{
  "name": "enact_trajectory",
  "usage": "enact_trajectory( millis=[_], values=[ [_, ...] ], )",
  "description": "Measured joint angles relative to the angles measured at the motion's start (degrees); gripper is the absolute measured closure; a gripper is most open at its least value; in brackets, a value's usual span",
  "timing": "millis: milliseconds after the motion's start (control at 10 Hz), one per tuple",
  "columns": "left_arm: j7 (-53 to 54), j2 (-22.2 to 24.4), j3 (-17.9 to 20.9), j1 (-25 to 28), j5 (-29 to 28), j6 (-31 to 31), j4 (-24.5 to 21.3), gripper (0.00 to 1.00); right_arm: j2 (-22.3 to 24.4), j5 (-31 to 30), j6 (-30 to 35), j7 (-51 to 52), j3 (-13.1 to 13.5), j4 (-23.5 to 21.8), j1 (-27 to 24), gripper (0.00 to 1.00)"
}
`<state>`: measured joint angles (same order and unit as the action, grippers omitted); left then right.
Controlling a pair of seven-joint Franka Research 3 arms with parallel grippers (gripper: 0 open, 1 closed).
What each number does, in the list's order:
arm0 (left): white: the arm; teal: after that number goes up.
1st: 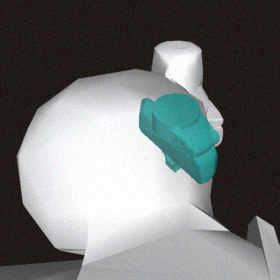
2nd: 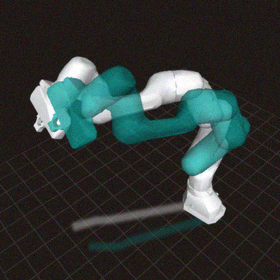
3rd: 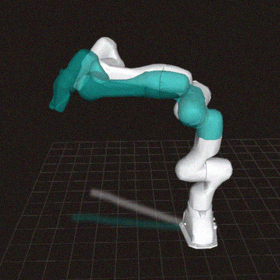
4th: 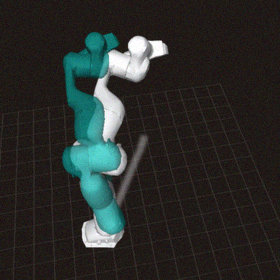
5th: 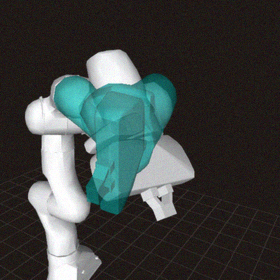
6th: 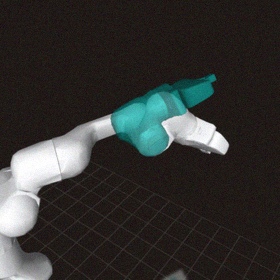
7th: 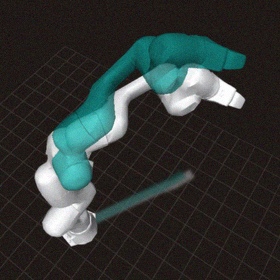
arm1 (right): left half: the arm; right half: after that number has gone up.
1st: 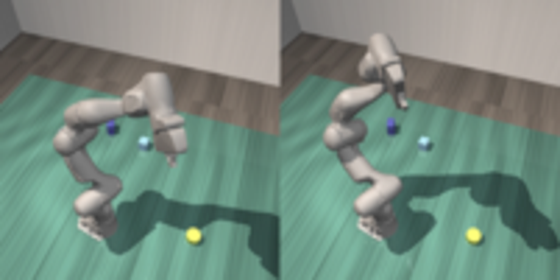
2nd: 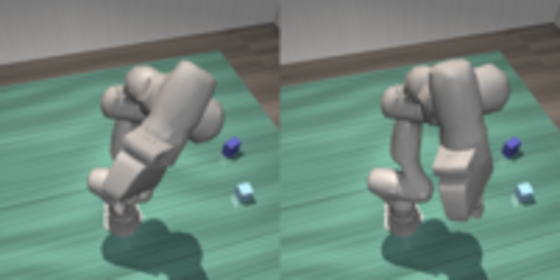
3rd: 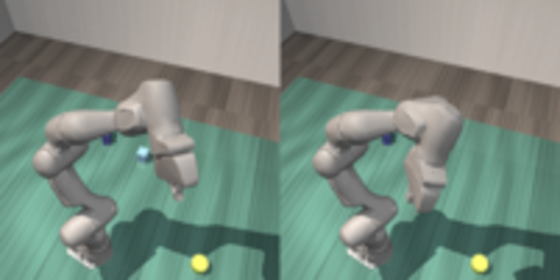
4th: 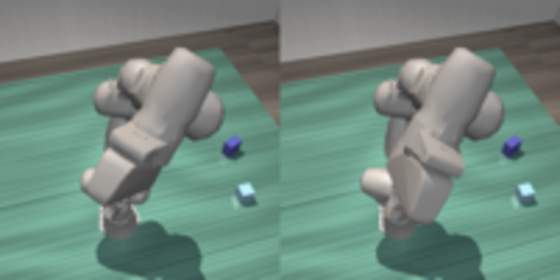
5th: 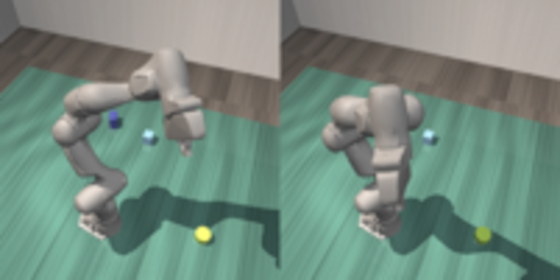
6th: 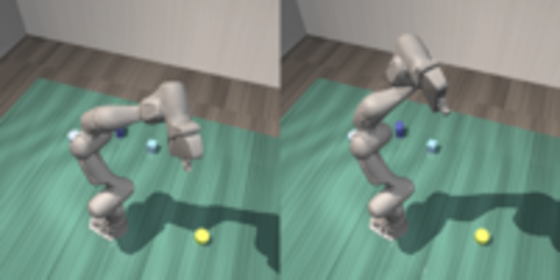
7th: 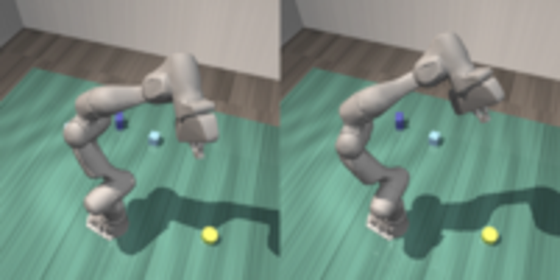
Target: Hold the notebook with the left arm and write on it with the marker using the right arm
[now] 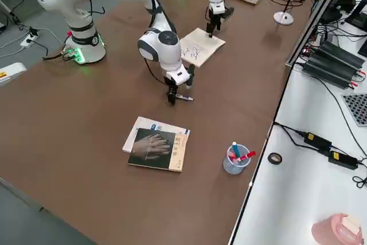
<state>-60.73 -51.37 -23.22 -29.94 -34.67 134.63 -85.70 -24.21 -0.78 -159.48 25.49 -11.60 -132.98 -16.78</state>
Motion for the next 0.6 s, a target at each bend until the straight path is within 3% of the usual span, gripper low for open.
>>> enact_trajectory(
  millis=[100, 200, 400, 600],
  values=[
    [0.01, 0.00, 0.01, 0.00, 0.00, 0.00, 0.00, 0.00, -0.16, -0.02, -0.06, 0.01, 0.00, 0.00, 0.00, 0.05],
    [0.02, 0.00, 0.01, 0.00, 0.00, 0.00, 0.00, 0.00, -0.16, -0.14, -0.42, 0.01, 0.14, 0.04, -0.02, 0.12],
    [0.04, 0.00, 0.02, 0.00, 0.00, 0.00, 0.01, 0.00, -0.06, -0.20, -0.71, 0.04, 0.62, 0.25, -0.23, 0.38],
    [0.05, 0.00, 0.03, 0.00, 0.00, 0.00, 0.01, 0.00, 0.32, -0.17, -0.25, 0.01, 0.20, 0.20, -0.21, 0.54]
  ],
)
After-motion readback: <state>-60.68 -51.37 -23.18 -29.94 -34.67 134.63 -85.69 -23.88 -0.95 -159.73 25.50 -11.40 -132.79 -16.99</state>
